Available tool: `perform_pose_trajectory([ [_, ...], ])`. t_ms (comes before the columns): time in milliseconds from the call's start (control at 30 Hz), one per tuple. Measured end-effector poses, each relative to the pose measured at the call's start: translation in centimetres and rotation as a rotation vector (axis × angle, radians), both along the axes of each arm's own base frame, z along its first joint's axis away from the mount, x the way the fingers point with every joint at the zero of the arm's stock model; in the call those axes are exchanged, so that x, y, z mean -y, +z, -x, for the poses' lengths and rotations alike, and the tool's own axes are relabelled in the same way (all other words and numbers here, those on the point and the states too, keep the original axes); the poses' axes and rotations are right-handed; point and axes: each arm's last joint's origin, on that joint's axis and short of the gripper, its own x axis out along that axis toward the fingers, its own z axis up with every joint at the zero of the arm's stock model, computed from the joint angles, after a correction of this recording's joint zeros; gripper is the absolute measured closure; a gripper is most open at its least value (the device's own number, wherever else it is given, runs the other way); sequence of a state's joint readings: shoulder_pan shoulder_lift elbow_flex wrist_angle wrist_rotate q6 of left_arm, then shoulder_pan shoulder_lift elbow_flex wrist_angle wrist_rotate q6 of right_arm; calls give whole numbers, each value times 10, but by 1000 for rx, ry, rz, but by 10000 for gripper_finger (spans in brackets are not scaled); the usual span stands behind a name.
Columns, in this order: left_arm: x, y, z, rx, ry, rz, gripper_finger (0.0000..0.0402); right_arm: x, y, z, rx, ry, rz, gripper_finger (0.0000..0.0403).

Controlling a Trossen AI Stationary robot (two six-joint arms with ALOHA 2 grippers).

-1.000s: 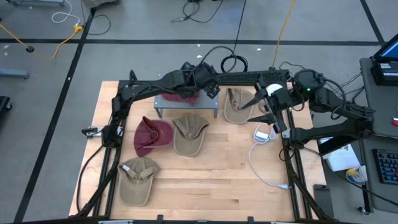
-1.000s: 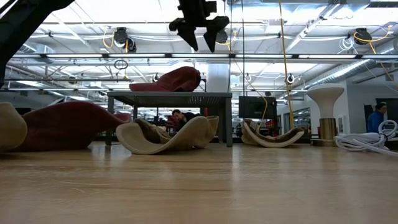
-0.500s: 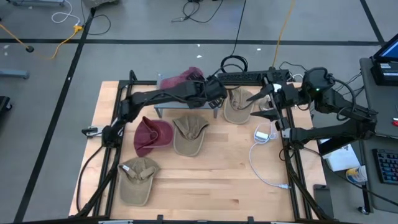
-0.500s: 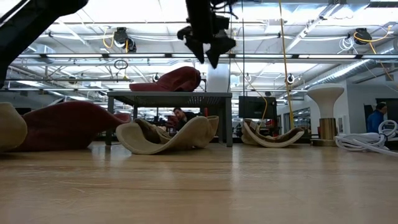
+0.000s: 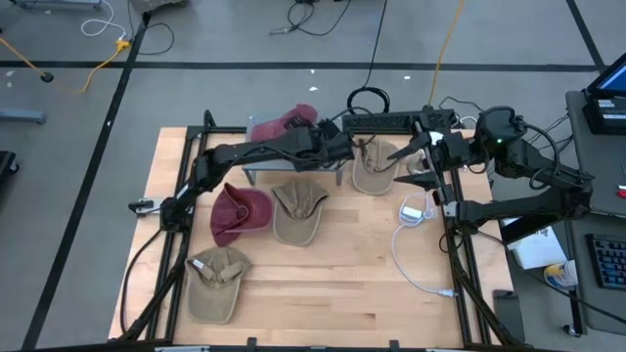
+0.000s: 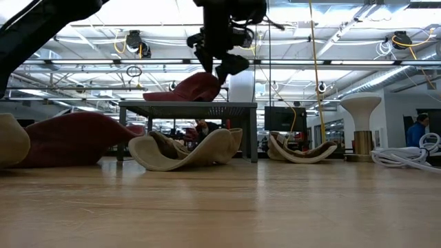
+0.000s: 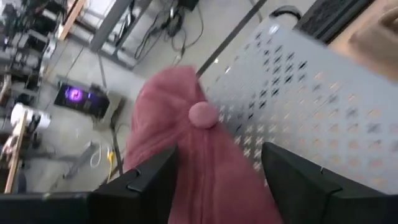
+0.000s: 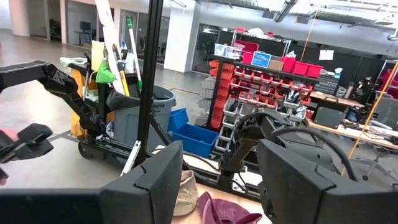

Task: Pick & Place hat
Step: Put the dark red cap on the shelf

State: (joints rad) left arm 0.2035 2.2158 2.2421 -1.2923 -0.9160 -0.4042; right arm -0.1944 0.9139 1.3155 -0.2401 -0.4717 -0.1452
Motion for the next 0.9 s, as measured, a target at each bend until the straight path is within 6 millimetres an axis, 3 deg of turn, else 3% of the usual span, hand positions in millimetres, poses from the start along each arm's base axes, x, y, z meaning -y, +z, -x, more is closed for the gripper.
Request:
perform_pose_trajectory([
  [267,3,-5,14,-15,89,126,218,1,-2,-4,-12,-1,5,202],
  [900,9,-6,22,-28,165,145,299,1,-6,-7,-38,-2,25,202],
])
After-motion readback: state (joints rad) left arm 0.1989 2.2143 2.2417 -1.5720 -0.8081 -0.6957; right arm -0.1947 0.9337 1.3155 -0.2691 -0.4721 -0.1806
